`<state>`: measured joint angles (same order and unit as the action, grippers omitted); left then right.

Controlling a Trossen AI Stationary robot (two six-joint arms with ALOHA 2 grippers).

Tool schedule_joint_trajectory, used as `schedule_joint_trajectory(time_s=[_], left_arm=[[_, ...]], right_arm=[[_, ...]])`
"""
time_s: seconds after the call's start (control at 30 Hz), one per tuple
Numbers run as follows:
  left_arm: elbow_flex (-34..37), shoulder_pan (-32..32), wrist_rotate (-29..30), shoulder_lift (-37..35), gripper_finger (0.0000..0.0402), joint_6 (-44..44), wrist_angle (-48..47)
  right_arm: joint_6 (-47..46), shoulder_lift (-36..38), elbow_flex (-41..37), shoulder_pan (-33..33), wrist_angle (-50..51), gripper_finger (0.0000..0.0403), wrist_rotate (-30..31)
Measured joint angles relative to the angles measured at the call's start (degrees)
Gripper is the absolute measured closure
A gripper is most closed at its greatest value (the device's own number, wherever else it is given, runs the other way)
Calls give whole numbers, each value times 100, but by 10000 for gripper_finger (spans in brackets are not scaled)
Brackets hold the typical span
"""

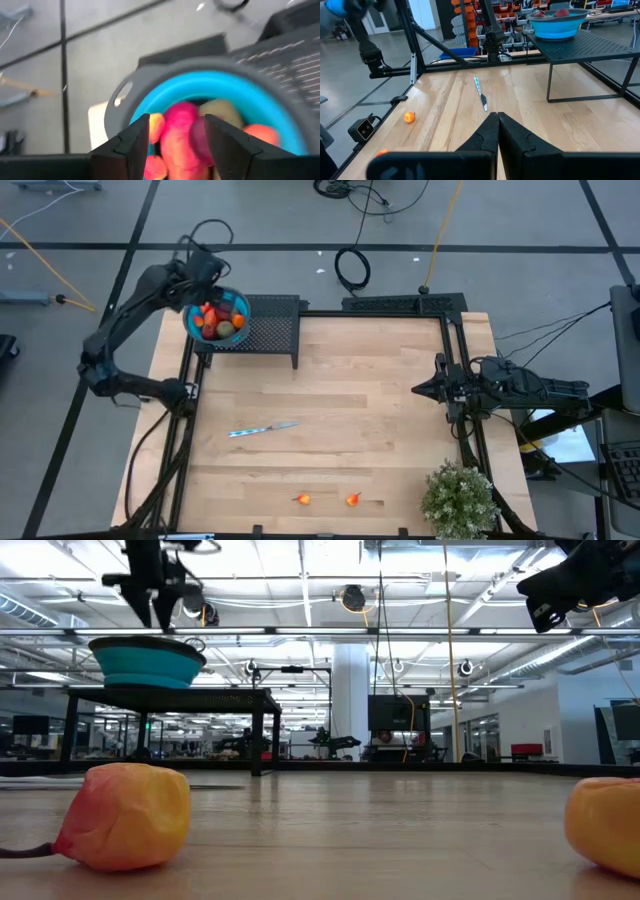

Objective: Pick & Place Fruit
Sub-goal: Put the peach into the blue strainer bowl on the shelf

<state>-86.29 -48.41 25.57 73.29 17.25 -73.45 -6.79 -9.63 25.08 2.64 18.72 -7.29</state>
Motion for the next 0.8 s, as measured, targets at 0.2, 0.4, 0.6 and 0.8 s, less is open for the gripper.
schedule_joint_trajectory(time_s=[0.2, 0.4, 0.6, 0.8], left_arm=[[-519, 844, -137, -351, 244, 109, 11], [-607, 1960, -452, -563, 269, 274, 157], [-607, 3056, -405, -497, 289, 819, 164], [-607, 3946, -301, -256, 303, 1454, 166]], right_arm=[[32, 0, 0, 1, 0, 403, 0], [162, 0, 0, 0, 0, 403, 0], [135, 4, 0, 1, -4, 403, -23], [179, 4, 0, -1, 8, 403, -42]])
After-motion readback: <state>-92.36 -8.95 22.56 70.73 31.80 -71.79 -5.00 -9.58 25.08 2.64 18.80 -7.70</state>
